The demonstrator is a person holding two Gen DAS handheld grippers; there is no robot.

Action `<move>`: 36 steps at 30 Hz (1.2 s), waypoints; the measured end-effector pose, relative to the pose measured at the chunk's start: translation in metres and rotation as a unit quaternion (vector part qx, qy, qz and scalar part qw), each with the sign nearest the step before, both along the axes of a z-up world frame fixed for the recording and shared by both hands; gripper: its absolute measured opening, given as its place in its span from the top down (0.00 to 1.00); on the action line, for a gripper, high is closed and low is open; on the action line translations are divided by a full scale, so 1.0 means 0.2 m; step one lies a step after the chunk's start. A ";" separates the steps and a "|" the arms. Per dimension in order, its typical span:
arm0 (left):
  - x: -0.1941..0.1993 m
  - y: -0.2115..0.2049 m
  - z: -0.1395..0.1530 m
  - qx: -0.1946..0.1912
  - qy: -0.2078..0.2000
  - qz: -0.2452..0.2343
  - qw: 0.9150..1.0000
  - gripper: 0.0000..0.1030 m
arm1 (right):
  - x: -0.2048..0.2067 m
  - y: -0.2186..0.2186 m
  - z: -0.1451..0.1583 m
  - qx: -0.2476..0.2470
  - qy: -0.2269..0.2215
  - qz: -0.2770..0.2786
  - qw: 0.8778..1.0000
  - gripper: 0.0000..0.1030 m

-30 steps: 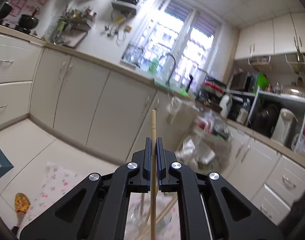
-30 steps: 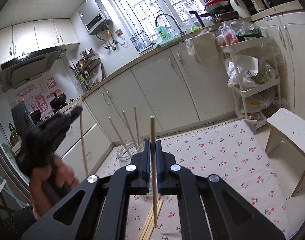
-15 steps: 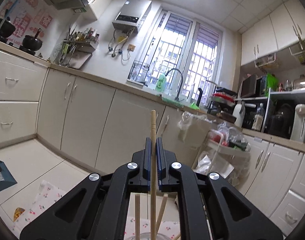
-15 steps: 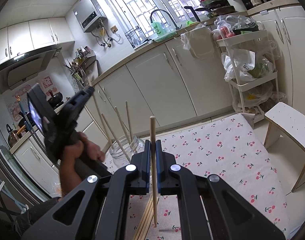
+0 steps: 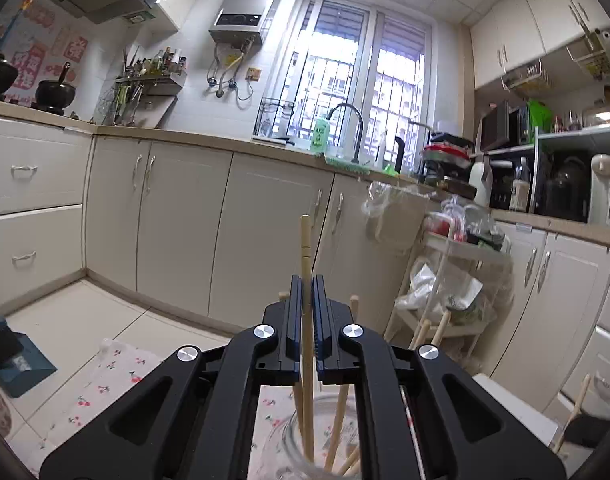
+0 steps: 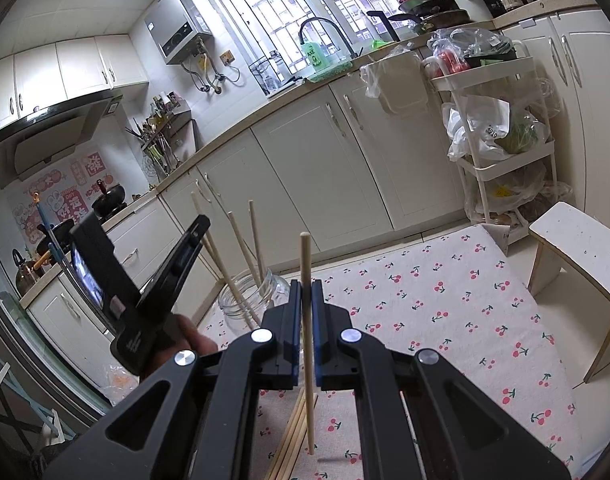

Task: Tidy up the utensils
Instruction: 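Carry both sticks over the jar and open the left tool to drop its stick, then open the right tool over the jar to drop its stick in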

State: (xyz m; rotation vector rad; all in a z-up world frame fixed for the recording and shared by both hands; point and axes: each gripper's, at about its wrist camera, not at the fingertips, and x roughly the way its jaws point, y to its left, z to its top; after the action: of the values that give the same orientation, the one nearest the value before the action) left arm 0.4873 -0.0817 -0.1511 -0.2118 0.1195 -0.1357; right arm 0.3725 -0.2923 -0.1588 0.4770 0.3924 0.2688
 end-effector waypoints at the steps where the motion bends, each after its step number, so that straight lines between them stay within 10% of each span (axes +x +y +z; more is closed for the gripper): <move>1: -0.01 0.00 -0.01 0.002 0.001 -0.001 1.000 0.95 | 0.00 0.00 0.00 0.000 -0.001 -0.001 1.000 0.94; 9: -0.13 0.03 -0.02 0.040 0.020 -0.021 0.999 0.87 | -0.02 0.00 0.04 -0.003 -0.014 -0.002 1.000 0.94; 12: -0.19 0.05 -0.02 0.052 0.028 -0.019 0.998 0.57 | -0.03 0.01 0.07 -0.005 -0.024 -0.003 1.000 0.94; 36: -0.56 0.48 -0.13 -0.048 0.102 -0.004 0.994 0.33 | 0.30 0.40 0.47 -0.070 -0.145 -0.011 0.987 0.94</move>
State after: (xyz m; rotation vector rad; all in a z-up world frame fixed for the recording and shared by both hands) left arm 0.3754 0.0146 -0.1773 -0.3201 0.3186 -0.1280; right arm 0.4325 -0.2120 -0.0651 0.2984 0.1203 0.2826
